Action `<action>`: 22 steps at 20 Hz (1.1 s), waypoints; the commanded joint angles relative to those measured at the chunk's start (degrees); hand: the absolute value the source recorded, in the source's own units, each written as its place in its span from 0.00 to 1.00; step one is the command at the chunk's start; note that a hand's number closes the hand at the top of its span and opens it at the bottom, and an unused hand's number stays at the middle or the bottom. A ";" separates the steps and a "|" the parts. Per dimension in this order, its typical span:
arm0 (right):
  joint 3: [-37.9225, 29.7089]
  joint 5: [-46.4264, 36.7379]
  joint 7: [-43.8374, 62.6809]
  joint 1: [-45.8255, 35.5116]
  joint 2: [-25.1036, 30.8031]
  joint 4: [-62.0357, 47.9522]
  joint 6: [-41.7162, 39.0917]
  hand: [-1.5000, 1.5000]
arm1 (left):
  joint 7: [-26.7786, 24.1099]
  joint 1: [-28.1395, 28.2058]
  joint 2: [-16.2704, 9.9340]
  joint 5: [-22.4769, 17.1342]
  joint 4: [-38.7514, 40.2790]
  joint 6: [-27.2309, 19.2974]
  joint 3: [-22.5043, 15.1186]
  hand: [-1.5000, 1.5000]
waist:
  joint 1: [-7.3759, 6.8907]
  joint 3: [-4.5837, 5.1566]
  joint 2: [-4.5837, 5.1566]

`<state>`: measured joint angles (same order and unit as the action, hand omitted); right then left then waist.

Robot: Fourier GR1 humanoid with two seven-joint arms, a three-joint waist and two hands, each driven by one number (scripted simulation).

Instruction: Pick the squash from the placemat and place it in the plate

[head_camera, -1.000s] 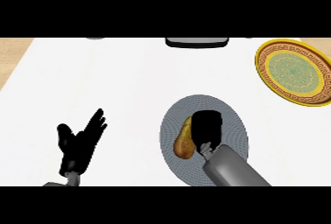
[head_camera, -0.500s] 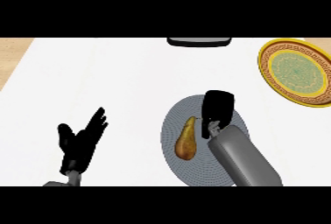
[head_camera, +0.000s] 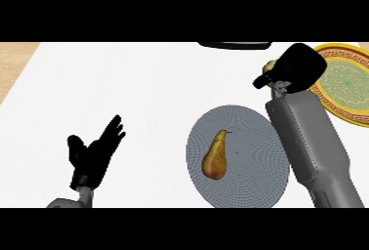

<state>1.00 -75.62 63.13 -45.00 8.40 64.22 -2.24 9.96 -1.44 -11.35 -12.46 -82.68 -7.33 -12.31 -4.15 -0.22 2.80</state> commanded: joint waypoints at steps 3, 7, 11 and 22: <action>-7.22 -9.09 11.89 -8.21 4.04 -3.45 13.01 1.00 | 0.66 -1.79 0.25 0.94 -0.03 0.71 -1.62 0.50 | -2.82 0.13 0.93; -11.44 -14.82 13.94 -8.74 6.30 -4.77 19.50 1.00 | 0.73 -1.95 0.06 0.87 0.31 0.98 -1.50 0.50 | -3.24 0.03 1.28; -15.79 -19.50 15.88 -9.50 6.81 -4.91 25.21 1.00 | 1.51 -2.73 0.18 0.77 0.70 0.79 -1.29 0.50 | -2.71 -0.02 0.81; -26.74 -33.77 16.60 -2.67 6.24 -7.17 39.95 1.00 | 1.43 -3.03 1.07 0.54 1.81 -0.26 -0.32 0.50 | -0.95 0.01 0.09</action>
<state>-22.85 -104.40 66.31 -49.54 15.05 58.80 26.71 11.15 -4.06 -10.68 -11.70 -81.46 -6.90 -13.34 -5.99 -0.26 3.29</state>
